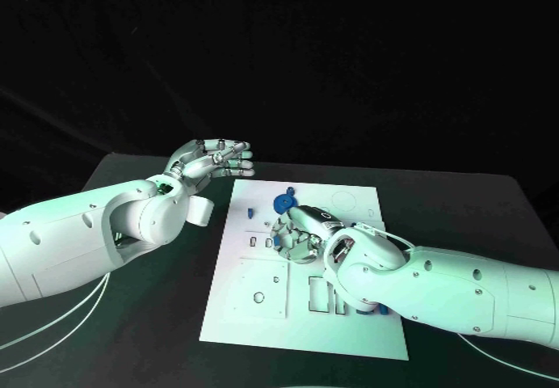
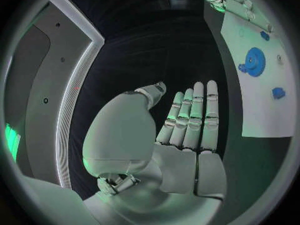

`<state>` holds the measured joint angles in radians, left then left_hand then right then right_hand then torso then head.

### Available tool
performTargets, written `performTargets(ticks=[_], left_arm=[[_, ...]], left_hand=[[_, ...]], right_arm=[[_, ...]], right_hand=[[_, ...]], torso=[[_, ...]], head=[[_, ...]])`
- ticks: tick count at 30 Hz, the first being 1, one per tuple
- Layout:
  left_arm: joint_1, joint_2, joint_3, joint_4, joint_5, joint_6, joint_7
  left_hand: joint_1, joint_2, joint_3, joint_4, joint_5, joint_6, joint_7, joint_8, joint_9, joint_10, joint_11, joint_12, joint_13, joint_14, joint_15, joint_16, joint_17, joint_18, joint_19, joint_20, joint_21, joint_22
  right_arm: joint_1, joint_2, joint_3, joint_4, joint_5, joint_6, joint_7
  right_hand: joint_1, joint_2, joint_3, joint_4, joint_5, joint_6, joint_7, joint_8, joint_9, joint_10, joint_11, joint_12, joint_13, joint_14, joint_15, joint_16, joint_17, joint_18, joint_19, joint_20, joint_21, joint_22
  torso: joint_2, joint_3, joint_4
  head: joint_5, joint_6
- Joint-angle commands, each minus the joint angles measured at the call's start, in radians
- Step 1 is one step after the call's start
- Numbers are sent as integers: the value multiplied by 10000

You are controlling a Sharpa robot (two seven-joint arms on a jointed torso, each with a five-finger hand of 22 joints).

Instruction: Assemble the parts on the task board

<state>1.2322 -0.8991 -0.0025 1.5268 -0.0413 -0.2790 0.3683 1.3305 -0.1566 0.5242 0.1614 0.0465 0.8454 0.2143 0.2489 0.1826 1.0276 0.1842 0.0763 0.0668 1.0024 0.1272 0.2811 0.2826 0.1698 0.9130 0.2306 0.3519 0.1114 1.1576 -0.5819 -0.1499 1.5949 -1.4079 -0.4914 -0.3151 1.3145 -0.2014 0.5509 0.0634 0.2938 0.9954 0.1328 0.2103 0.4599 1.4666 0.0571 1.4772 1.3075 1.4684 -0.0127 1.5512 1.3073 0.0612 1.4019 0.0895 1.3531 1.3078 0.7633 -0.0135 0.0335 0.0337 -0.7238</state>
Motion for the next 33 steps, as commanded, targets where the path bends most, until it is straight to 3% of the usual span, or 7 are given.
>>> performTargets(ticks=[1,19,33], left_arm=[[6,6,6,27,-67,206,30],[5,-8,6,-16,-71,239,19],[5,-4,6,-67,-87,298,-7]], left_hand=[[17,91,-58,20,53,-76,340,-31,9,1,36,-69,11,-19,79,-48,11,130,-10,65,-60,-9],[17,91,-58,20,53,-76,340,-31,9,1,36,-69,11,-19,79,-48,11,130,-10,65,-60,-9],[17,91,-58,20,53,-76,340,-31,9,1,36,-69,11,-19,79,-48,11,130,-10,65,-60,-9]], right_arm=[[-41,-2,-24,-43,-107,171,-193],[-43,15,-24,-108,-94,206,-166],[-43,21,-24,-123,33,181,-62]], right_hand=[[-119,4,-2,27,20,-39,-15,36,-6,240,-90,-67,1511,912,-77,34,2147,66,38,-26,-35,257],[-306,-140,-39,67,22,-249,44,-46,-38,189,-45,-132,1447,906,-44,24,2120,76,11,-6,-94,218],[-474,-302,-108,117,15,-647,185,-285,-144,101,77,-238,1342,901,53,16,2102,83,-13,68,-160,184]], torso=[[-9,1,-1],[-2,12,5],[0,14,-3]], head=[[-2,-7],[-23,-26],[-30,-42]])
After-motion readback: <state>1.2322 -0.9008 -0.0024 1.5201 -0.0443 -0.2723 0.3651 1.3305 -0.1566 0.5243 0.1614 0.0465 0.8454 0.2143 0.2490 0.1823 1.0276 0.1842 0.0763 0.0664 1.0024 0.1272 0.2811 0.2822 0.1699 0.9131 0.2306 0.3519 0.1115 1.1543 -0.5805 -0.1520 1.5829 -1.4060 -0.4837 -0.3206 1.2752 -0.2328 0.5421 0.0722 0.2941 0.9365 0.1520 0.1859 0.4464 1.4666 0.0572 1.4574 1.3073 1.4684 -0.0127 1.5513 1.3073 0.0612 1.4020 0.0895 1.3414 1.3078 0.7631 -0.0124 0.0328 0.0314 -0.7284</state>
